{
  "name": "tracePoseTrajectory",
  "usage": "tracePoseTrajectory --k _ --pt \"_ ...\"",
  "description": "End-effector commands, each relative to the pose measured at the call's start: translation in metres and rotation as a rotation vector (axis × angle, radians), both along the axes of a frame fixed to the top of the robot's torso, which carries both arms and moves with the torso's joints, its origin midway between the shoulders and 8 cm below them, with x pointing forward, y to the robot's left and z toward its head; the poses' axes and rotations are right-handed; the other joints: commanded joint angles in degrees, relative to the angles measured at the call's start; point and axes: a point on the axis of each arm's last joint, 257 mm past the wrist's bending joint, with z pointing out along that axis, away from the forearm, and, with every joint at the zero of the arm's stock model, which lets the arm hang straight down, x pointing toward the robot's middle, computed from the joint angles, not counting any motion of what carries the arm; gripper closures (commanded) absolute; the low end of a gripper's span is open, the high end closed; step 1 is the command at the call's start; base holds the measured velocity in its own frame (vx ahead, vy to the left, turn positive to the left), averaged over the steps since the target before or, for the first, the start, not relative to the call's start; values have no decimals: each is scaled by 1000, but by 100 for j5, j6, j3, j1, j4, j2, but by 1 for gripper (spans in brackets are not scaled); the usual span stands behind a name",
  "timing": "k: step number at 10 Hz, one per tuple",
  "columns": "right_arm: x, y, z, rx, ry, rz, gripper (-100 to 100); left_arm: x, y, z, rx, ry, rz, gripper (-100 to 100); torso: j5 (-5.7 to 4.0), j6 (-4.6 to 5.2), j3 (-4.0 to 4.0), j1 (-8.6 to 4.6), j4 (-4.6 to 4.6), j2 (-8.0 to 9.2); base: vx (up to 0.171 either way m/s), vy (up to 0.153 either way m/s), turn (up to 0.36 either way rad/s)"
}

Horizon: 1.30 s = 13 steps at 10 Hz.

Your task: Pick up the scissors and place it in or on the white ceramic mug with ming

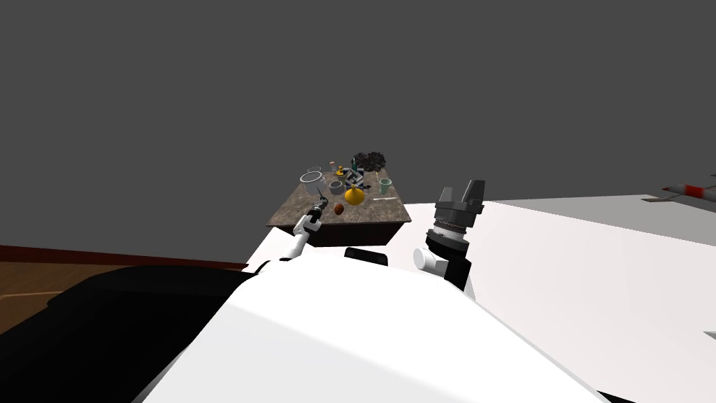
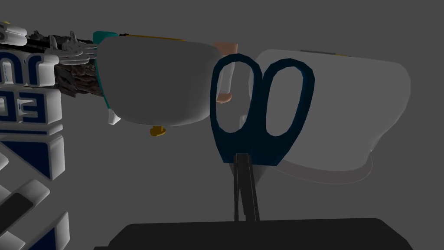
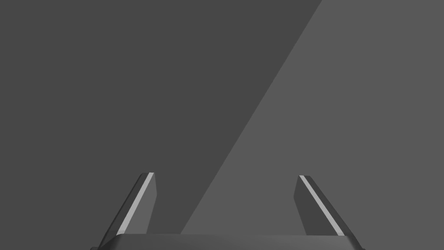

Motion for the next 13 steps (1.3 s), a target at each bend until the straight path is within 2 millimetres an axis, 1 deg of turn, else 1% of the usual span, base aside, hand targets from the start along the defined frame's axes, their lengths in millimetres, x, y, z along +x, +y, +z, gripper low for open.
tracePoseTrajectory --k 1,3,4,5,8,13 --pt "0 0 0 0 0 0 0 0 0 0 0 0 0 100 0 0 0 0 0 0 0 0 0" --pt "0 0 0 0 0 0 0 0 0 0 0 0 0 100 0 0 1 -1 0 1 0 0 0" --pt "0 0 0 0 0 0 0 0 0 0 0 0 0 0 0 0 1 -1 0 1 0 0 0" --pt "0 0 0 0 0 0 0 -4 0 -6 17 17 4 -100 0 0 1 -1 0 1 -111 40 27" --pt "0 0 0 0 0 0 0 -8 1 -12 45 39 9 -100 5 -3 45 25 16 78 -205 58 19" --pt "0 0 0 0 0 0 0 -21 2 -29 132 104 15 -100 4 -2 48 17 18 83 -211 38 26"
